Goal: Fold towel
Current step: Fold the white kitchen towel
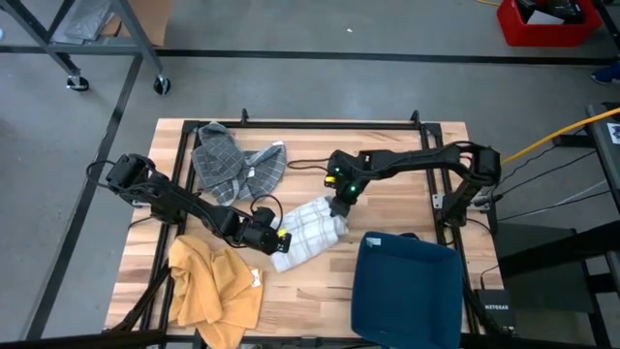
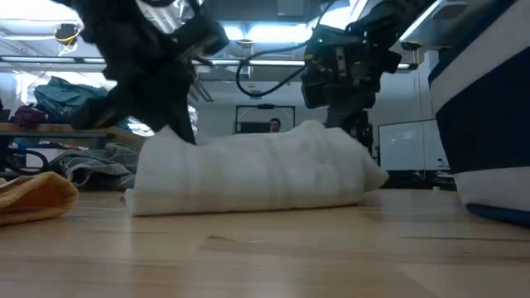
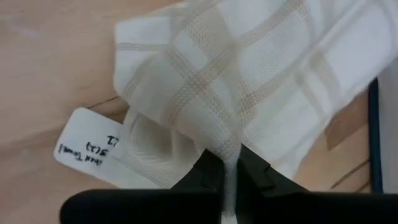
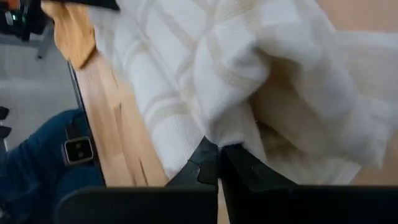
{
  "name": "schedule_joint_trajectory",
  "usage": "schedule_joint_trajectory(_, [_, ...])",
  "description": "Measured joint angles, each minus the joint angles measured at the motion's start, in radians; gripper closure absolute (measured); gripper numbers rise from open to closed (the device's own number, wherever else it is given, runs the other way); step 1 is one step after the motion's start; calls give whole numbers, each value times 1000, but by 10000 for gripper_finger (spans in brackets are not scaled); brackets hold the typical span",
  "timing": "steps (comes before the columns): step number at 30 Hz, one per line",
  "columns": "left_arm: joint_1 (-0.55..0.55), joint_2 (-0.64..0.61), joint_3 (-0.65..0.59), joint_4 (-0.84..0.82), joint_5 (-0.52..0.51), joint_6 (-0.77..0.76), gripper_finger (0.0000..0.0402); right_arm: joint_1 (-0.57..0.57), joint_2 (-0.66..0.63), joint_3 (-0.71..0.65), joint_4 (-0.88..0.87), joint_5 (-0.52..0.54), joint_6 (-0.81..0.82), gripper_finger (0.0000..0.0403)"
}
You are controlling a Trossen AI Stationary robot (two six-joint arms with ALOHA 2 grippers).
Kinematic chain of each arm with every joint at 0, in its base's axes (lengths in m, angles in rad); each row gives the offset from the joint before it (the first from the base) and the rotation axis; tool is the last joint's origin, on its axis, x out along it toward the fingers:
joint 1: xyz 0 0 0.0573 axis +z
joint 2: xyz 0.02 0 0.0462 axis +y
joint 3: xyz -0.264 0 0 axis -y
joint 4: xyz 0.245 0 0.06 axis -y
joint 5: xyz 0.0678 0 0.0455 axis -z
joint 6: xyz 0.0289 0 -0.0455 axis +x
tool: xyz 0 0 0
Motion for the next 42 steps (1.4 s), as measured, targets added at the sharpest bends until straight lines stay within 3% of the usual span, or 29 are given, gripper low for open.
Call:
schedule_joint_trajectory(9, [13,0,-75,61,-17,14,377,-11,43,-1,69,165,-28,385])
schedule_joint_trajectory(14, [15,0,-77,37,6,106,342,-15,48,-5,55,220,-76,331])
schedule_joint_trajectory(20, [17,0,-77,-45,-3,54,288,-15,48,-5,35,310,-77,260])
schedule_joint_trajectory(24, [17,0,-76,-53,-5,3,278,-23,48,-4,33,287,-77,242])
schedule_joint_trajectory(30, [7,-35,-65,-45,-150,34,277,-59,34,21,-54,181,-88,249])
schedule_joint_trajectory(37, [9,-111,-64,-111,-188,78,277,-75,-16,138,-217,233,-203,251])
schedule_joint_trajectory(42, [9,-174,-64,-196,-196,90,276,-65,-44,234,-229,234,-209,252])
